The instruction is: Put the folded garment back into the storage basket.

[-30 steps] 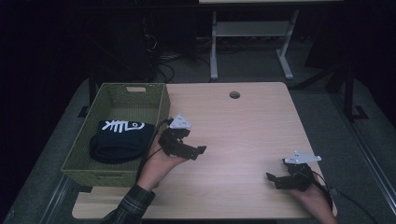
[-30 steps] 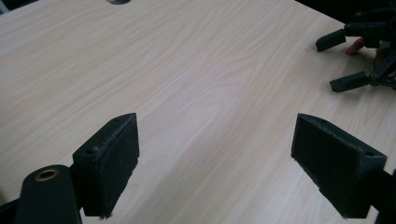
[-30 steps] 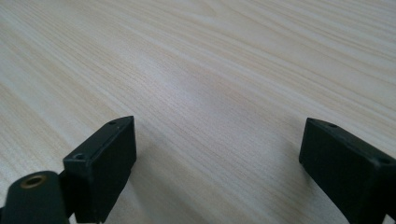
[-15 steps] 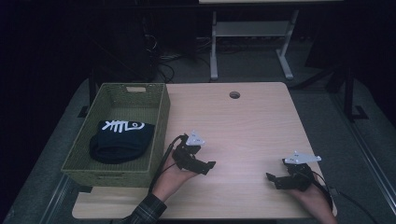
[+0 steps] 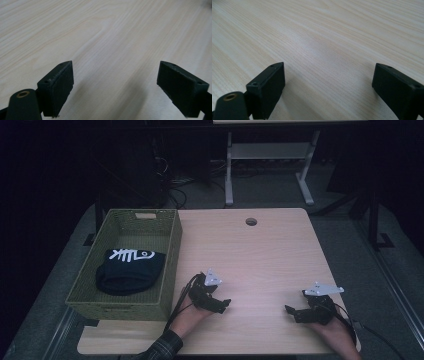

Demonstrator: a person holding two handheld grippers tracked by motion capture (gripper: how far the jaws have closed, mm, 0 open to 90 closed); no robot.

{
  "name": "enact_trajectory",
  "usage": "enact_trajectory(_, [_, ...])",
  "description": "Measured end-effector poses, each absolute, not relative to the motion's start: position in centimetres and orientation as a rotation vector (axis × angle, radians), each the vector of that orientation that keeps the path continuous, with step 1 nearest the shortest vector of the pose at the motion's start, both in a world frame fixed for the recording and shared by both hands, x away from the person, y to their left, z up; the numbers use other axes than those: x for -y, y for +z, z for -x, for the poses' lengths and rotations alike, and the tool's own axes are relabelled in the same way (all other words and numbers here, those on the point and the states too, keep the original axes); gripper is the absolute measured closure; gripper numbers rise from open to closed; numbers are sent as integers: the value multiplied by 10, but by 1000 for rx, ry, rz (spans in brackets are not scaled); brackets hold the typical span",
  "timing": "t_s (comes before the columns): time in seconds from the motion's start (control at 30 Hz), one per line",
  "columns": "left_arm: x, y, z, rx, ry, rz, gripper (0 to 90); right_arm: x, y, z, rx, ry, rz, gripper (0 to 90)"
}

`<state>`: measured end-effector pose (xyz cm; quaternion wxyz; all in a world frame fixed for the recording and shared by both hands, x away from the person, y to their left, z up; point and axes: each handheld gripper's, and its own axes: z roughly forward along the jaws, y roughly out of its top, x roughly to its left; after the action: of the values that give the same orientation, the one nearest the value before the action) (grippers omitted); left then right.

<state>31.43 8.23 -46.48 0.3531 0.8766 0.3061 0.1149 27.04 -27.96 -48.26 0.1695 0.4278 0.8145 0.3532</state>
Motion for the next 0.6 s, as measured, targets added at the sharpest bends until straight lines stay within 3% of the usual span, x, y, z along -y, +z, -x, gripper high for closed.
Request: enact_trajectory(0.6, [-87,-478,-312,-735,316,-2247,130,279,-483,-270,-2317,1006,-1213,109])
